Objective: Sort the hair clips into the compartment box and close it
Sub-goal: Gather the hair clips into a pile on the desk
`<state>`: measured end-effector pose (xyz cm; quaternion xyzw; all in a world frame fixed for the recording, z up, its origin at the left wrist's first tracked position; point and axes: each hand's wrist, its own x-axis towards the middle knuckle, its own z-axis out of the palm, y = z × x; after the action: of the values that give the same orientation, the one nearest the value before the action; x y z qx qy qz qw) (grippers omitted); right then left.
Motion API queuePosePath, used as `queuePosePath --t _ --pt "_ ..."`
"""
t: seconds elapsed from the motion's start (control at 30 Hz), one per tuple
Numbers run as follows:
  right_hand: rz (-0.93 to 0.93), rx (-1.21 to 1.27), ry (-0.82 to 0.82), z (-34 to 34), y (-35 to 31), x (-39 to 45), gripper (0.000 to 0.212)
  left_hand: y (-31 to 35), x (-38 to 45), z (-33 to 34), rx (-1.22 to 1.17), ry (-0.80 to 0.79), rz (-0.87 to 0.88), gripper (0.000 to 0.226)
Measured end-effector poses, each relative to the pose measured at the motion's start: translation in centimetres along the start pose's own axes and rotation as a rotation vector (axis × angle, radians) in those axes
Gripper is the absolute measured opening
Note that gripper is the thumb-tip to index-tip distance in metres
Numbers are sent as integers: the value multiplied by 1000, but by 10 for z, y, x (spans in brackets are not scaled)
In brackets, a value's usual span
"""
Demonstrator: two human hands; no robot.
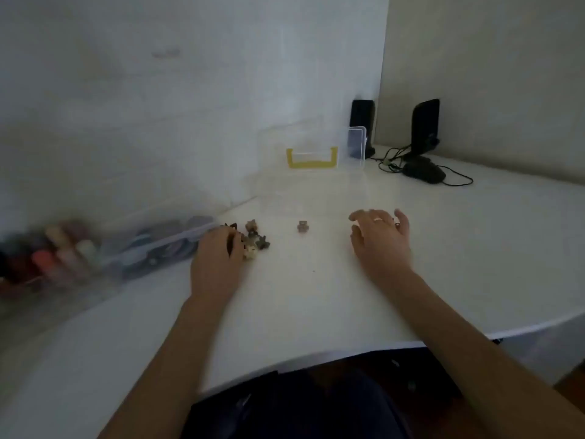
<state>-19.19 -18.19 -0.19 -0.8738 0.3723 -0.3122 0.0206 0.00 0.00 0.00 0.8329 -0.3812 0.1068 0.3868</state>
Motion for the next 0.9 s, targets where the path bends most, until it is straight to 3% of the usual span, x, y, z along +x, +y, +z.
queuePosePath --t 0.1,0.23,0.33,0.4,0.53,0.63,0.73,0.9 --pt "56 -27 4 -2 -2 -2 23 -1 3 0 -165 -56 -42 19" --pt "-138 122 -79 6 -32 7 25 0 11 8 -133 -122 -61 51" --pt "-364 320 -190 23 -74 25 28 0 12 10 -108 4 -108 28" --pt "-440 373 -285 38 -109 45 32 -1 12 10 -82 86 -163 27" --pt "-403 312 -560 67 -161 86 43 -6 16 14 -51 80 -178 35" --pt "-406 354 -745 83 -174 95 45 -5 19 13 58 93 -266 29" --pt "-398 420 -768 87 -171 92 40 -7 22 13 142 62 -374 33" --pt "-375 508 -748 71 -143 73 26 1 19 19 -55 -29 -391 42"
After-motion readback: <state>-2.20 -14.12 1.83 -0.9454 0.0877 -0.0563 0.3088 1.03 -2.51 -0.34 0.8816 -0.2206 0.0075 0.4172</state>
